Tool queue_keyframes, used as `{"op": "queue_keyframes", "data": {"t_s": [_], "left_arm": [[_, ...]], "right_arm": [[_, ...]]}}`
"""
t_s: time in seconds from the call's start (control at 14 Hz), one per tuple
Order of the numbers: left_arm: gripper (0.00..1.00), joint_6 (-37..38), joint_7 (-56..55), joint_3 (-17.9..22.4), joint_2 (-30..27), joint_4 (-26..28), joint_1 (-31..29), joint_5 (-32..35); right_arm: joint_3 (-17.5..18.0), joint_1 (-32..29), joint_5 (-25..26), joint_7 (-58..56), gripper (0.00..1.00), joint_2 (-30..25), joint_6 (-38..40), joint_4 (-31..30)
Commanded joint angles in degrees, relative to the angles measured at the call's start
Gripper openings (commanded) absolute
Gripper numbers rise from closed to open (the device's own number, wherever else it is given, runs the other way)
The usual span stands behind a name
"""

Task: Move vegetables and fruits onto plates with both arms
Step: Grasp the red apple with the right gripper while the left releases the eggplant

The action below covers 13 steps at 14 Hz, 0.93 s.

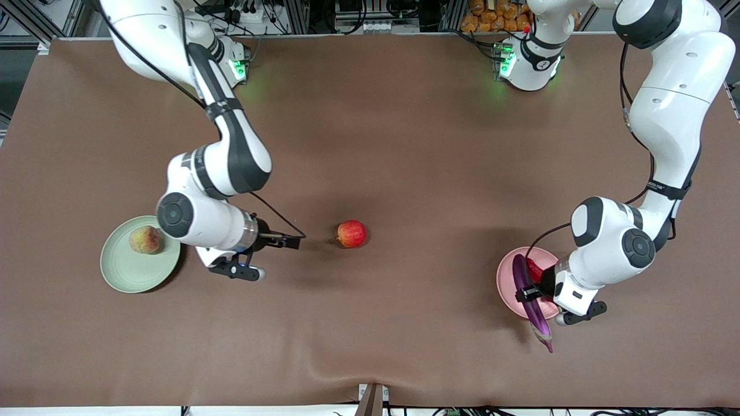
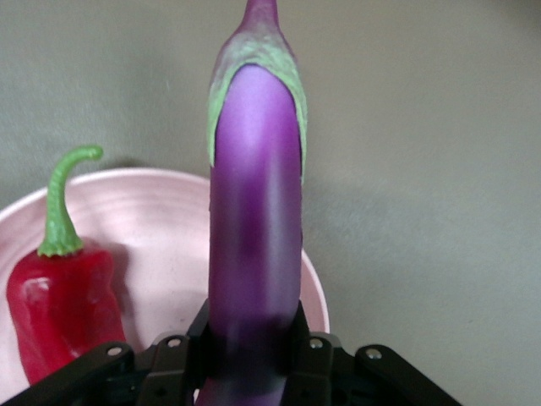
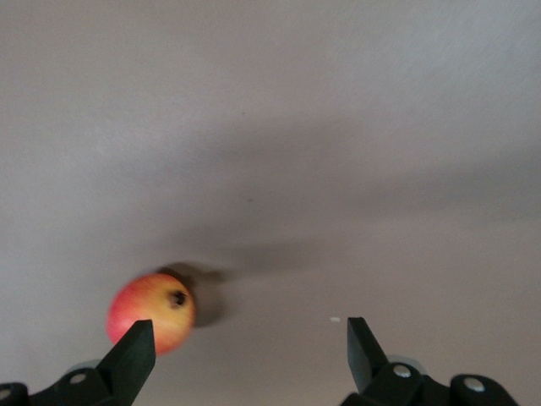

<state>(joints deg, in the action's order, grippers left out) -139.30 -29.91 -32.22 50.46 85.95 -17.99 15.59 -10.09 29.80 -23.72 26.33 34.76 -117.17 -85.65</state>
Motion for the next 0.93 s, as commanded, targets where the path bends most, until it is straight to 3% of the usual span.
{"op": "queue_keyframes", "data": {"t_s": [0.0,0.21,0.28,0.43,0.64,0.85], "left_arm": [[0.00,0.3,-0.4,0.3,-0.4,1.2,-0.1,-1.0],[0.01,0.3,-0.3,0.7,-0.3,1.3,0.0,-0.6],[0.24,0.3,-0.2,0.7,-0.4,1.3,0.0,-0.5],[0.99,0.3,-0.2,0.7,-0.9,0.8,-0.2,-0.2],[1.00,2.3,-0.2,0.5,-3.7,0.4,0.0,-0.2],[1.00,13.0,-0.3,-0.1,-6.3,-4.3,0.2,-0.2]], "right_arm": [[-0.6,3.1,-1.9,10.2,1.00,3.1,-2.1,3.2],[-0.6,6.9,-1.9,20.7,1.00,5.6,-7.1,3.4],[-0.6,8.4,-1.9,23.8,1.00,6.5,-9.1,3.4],[-0.5,10.9,-1.9,27.5,1.00,8.3,-11.9,3.4],[-0.6,13.9,-1.9,30.3,1.00,10.3,-14.1,3.3],[-0.6,15.5,-1.7,31.1,1.00,11.9,-14.8,3.3]]}}
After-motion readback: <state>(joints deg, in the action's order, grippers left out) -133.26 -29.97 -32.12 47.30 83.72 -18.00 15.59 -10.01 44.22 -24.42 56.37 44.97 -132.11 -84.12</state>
